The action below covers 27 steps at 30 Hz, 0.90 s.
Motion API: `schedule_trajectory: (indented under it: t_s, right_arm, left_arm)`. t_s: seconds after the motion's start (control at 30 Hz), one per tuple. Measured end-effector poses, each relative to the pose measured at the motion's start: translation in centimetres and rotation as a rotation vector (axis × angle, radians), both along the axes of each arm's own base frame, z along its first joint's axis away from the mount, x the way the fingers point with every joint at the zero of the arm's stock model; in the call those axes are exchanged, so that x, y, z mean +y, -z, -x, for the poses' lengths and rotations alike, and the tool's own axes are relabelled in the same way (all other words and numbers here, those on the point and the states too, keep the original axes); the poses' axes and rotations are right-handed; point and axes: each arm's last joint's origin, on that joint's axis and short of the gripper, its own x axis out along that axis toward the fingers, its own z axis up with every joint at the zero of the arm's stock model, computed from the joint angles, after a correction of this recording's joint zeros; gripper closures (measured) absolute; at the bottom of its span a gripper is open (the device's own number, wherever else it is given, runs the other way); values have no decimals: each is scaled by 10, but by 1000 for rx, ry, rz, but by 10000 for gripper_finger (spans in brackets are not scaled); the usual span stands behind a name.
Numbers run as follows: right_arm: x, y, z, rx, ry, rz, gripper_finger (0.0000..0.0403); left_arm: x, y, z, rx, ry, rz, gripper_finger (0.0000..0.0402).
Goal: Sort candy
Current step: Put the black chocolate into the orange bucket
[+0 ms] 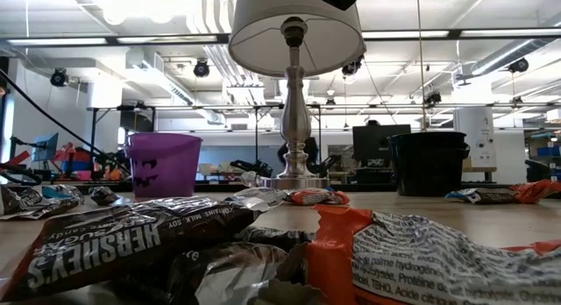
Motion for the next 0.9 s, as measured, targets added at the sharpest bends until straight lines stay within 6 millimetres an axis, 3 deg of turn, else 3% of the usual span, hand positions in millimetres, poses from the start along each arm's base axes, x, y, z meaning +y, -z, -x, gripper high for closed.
schedule_trajectory:
  t_s: [0.23, 0.63, 0.9]
  right_arm:
    - [0, 0, 0, 0, -2, 2, 375]
    - [1, 1, 0, 10, -22, -5, 249]
    - [8, 4, 6, 104, -162, -183, 219]
  left_arm:
    - [0, 0, 0, 1, 0, 0, 396]
    - [1, 6, 3, 69, -2, -22, 397]
    - [10, 13, 26, 249, -57, -100, 397]
